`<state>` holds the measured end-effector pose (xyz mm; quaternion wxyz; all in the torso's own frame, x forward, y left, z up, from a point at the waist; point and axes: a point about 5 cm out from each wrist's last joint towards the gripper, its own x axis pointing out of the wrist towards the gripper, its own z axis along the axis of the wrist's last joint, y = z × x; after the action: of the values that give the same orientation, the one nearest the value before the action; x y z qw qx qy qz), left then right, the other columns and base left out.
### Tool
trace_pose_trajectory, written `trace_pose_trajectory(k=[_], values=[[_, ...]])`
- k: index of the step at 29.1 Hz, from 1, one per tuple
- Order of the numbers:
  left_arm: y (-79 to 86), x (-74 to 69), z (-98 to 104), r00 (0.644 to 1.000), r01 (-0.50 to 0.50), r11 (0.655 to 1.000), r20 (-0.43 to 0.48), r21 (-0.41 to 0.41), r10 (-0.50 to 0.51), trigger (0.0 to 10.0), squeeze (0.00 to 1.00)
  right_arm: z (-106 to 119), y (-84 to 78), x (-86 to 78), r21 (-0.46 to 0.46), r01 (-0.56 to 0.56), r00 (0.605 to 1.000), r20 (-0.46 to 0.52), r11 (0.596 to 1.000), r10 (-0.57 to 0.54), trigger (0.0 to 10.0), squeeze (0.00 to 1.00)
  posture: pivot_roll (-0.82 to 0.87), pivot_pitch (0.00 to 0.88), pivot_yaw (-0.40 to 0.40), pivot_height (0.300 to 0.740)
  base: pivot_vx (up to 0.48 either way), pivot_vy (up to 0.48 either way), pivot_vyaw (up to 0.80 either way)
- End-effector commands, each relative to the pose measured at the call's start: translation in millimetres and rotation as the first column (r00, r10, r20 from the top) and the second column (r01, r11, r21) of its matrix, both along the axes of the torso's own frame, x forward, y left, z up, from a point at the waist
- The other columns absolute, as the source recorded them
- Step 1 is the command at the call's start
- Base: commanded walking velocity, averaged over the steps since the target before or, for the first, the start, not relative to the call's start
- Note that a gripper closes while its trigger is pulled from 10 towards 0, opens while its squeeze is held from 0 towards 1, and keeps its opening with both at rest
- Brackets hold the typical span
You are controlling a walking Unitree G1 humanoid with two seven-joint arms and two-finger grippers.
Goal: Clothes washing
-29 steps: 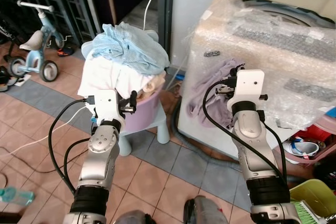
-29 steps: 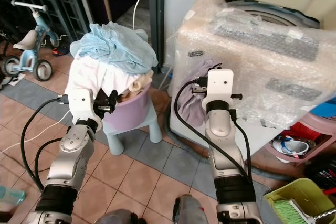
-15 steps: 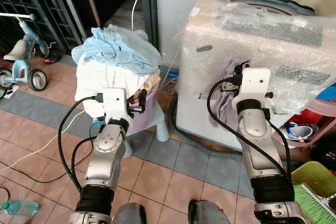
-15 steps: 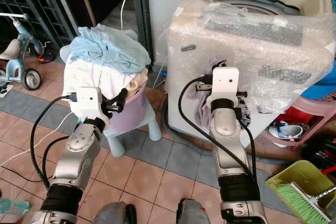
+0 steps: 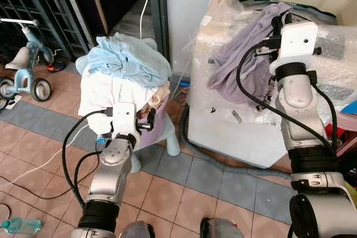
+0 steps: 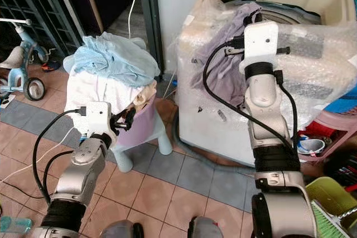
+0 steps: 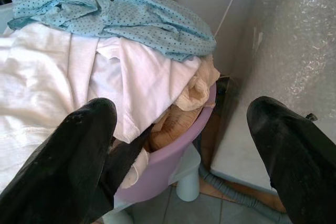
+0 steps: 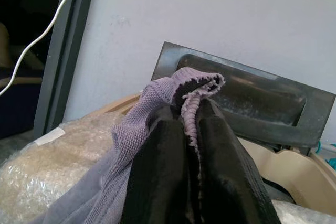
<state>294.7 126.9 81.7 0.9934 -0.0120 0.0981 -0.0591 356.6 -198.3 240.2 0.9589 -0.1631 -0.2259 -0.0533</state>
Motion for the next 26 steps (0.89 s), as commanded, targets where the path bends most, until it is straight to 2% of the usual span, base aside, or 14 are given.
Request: trace_pose_trajectory(k=[1,9,14,15,22,26], values=[[2.2,-1.0,1.4,1.0,-0.008,1.0,-0.001,0.012,0.008,10.0,0.0,20.6,2.0,2.8,-0.006,-0.016,0.997,0.079,1.0,0.016,10.0,0.0,-0.03,0.089,0.046,0.74,0.48,0.0,0.0],[-5.5,-0.3,3.6,1.0,0.011,1.0,-0.011,-0.015,-0.012,10.0,0.0,51.5,-3.0,16.6,-0.024,0.032,0.986,0.164,0.999,-0.028,10.0,0.0,-0.03,0.091,0.053,0.74,0.48,0.0,0.0],[-7.5,-0.6,5.0,1.0,0.029,1.0,-0.006,0.009,-0.029,10.0,0.0,69.5,-14.0,26.4,0.018,0.143,0.972,0.185,0.99,-0.144,10.0,0.0,-0.02,0.093,0.047,0.74,0.461,0.0,0.0],[-7.1,-1.2,4.4,1.0,0.023,1.0,-0.008,0.001,-0.023,10.0,0.0,71.1,-17.8,26.9,0.041,0.166,0.968,0.183,0.985,-0.171,10.0,0.0,-0.02,0.093,0.044,0.74,0.435,0.0,0.0],[-7.0,-4.4,2.6,1.0,0.013,1.0,-0.015,-0.004,-0.013,10.0,0.0,76.3,-30.4,29.8,0.041,0.201,0.963,0.177,0.979,-0.205,10.0,0.0,-0.02,0.099,0.035,0.74,0.428,0.0,0.0],[-8.6,-4.9,3.1,1.0,0.008,1.0,-0.013,-0.024,-0.008,10.0,0.0,93.5,-39.3,29.9,0.017,0.237,0.945,0.228,0.971,-0.234,10.0,0.0,-0.01,0.1,0.03,0.74,0.265,0.0,0.0]])
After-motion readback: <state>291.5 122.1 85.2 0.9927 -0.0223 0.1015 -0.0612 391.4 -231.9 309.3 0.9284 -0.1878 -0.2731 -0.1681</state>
